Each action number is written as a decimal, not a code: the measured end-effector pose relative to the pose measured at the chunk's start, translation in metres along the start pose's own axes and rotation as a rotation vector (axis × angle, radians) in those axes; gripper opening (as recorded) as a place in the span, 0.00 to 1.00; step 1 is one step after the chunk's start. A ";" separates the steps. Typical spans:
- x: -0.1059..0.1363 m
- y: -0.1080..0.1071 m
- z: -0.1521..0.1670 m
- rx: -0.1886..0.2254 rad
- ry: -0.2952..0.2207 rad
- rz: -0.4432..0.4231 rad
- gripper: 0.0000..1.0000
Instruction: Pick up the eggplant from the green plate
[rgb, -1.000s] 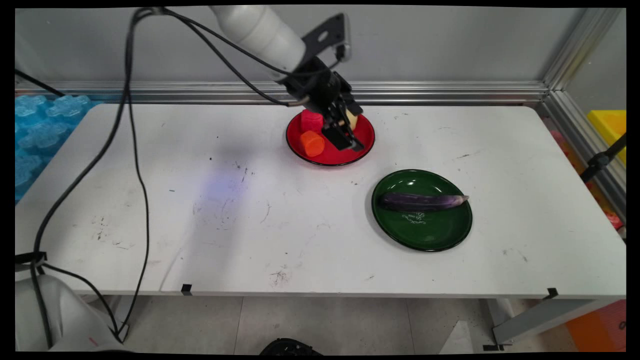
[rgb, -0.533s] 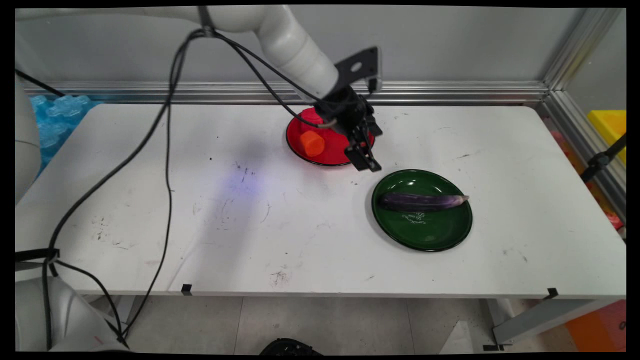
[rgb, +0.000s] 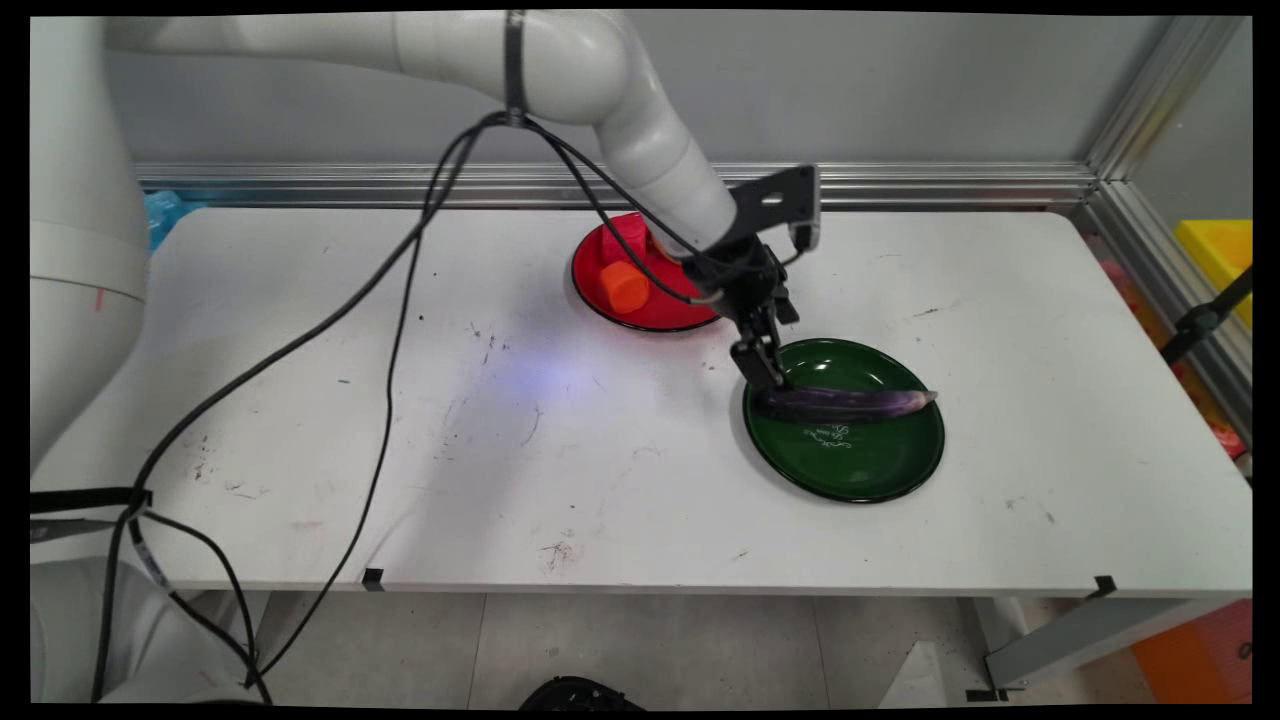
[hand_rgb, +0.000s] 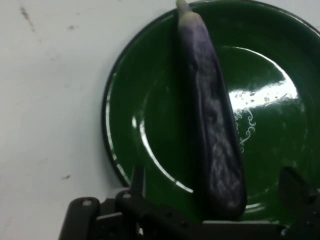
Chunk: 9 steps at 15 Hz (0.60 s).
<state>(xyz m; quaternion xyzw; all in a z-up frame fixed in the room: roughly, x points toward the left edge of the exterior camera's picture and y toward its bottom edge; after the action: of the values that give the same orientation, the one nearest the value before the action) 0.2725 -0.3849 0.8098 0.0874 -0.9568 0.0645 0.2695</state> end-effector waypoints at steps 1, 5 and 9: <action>0.002 0.000 0.007 -0.008 -0.005 0.002 1.00; 0.008 -0.001 0.034 -0.038 -0.027 0.004 1.00; 0.014 -0.002 0.055 -0.051 -0.041 0.009 1.00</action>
<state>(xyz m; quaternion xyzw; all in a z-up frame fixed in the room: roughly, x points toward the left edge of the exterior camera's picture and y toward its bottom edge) 0.2339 -0.3984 0.7709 0.0772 -0.9639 0.0393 0.2519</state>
